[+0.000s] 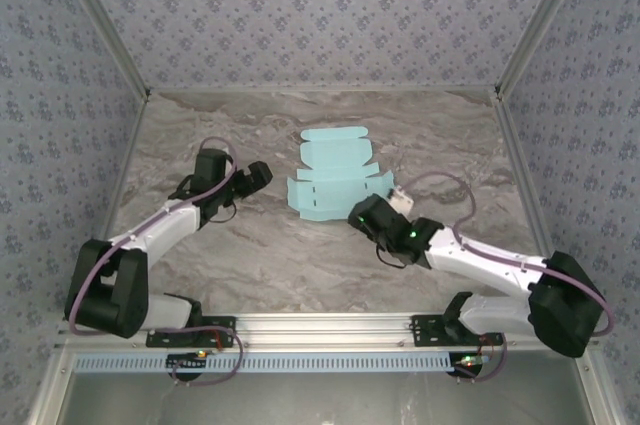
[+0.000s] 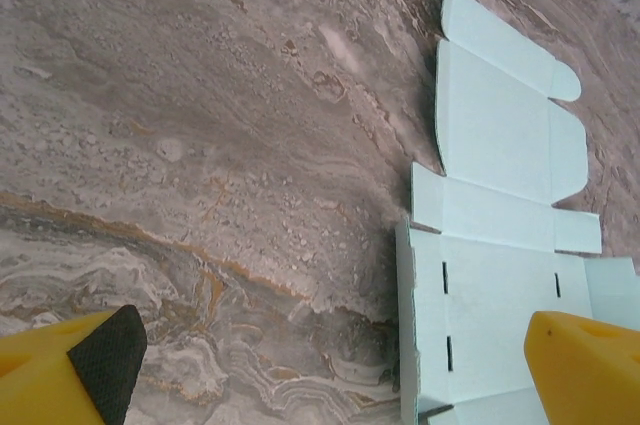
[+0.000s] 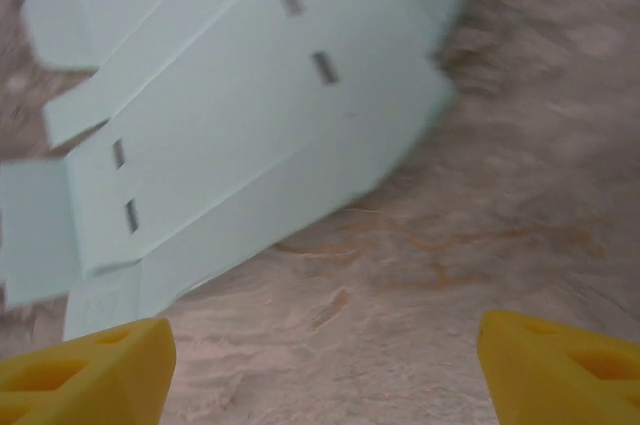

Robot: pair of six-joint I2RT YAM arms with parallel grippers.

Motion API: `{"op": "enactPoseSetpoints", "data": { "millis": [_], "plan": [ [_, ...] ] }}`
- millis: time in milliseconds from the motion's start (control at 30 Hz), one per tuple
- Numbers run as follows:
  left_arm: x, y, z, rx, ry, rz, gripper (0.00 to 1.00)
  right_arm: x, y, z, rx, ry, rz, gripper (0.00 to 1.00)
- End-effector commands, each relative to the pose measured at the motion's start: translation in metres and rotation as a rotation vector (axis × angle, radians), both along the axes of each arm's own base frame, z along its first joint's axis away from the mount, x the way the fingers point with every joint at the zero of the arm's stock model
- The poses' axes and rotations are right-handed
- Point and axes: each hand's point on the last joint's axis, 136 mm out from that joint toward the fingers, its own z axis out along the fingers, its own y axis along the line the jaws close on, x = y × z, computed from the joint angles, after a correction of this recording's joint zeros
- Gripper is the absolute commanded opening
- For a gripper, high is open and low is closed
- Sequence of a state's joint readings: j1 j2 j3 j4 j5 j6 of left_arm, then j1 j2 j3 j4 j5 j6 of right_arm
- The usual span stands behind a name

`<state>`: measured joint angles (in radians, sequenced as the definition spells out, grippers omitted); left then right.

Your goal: Fold the paper box

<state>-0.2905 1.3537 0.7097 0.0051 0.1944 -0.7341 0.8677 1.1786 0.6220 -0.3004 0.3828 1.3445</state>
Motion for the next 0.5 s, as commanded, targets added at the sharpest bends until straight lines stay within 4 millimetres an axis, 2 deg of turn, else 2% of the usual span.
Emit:
{"op": "enactPoseSetpoints", "data": {
  "millis": [0, 67, 200, 400, 467],
  "plan": [
    [0.015, -0.014, 0.003, -0.027, 0.002, -0.004, 0.99, 0.015, 0.001, -0.004, 0.331, -0.033, -0.313, 0.82],
    [0.017, -0.02, -0.003, -0.035, 0.024, -0.018, 0.99, 0.017, 0.005, -0.016, 0.386, 0.001, -0.339, 0.83],
    [0.019, -0.025, -0.004, -0.041, 0.029, -0.024, 0.99, 0.033, 0.026, -0.014, 0.524, -0.024, -0.307, 0.82],
    [0.02, -0.019, -0.001, -0.013, 0.031, -0.003, 0.99, 0.049, 0.023, -0.024, 0.592, 0.022, -0.374, 0.79],
    [0.018, -0.017, -0.002, -0.005, 0.037, 0.003, 0.99, 0.054, 0.028, -0.027, 0.614, 0.042, -0.359, 0.77]
  ]
}}
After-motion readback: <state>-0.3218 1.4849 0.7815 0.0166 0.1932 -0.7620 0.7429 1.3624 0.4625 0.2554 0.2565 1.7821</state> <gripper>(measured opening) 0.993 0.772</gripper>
